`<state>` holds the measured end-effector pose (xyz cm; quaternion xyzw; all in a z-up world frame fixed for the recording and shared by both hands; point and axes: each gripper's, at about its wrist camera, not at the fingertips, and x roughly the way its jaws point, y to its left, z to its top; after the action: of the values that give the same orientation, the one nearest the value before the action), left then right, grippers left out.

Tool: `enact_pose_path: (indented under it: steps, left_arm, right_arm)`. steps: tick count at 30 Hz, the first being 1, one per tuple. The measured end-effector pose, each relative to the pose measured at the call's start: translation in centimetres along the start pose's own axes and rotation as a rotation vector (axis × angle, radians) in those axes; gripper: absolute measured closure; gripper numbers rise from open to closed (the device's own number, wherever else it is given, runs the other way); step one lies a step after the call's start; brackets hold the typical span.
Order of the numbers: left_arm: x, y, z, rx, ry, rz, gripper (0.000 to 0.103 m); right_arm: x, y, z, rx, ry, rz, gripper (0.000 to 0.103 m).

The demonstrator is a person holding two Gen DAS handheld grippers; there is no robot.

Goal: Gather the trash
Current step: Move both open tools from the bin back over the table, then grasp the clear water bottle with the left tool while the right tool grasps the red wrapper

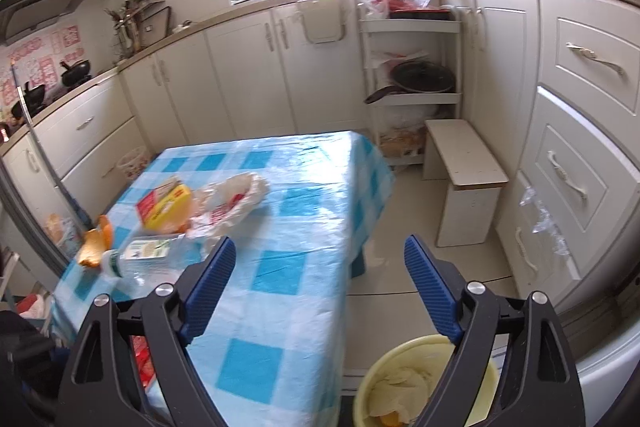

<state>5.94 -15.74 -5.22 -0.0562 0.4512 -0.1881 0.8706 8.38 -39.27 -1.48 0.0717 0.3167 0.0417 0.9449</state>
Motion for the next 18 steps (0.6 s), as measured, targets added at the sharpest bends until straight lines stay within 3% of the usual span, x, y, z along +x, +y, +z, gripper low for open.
enact_pose_path:
  steps: [5,9,14,18]
  left_arm:
    - [-2.4,9.7,0.4,-0.146,-0.038,0.136,0.041]
    - [-3.1,15.6,0.2,-0.262,-0.045,0.184,0.041]
    - [-3.2,18.7,0.5,-0.295,-0.046,0.196,0.041]
    - [-2.8,21.1,1.4,-0.307,-0.032,0.225,0.039]
  right_arm:
    - [0.6,5.6,-1.2,-0.081,0.051,0.137,0.011]
    - [2.9,11.2,-3.9,-0.161,0.165,0.238,0.010]
    - [4.8,16.0,-7.4,-0.291,0.261,0.238,0.010]
    - [5.8,17.6,-9.2,-0.315,0.316,0.231,0.008]
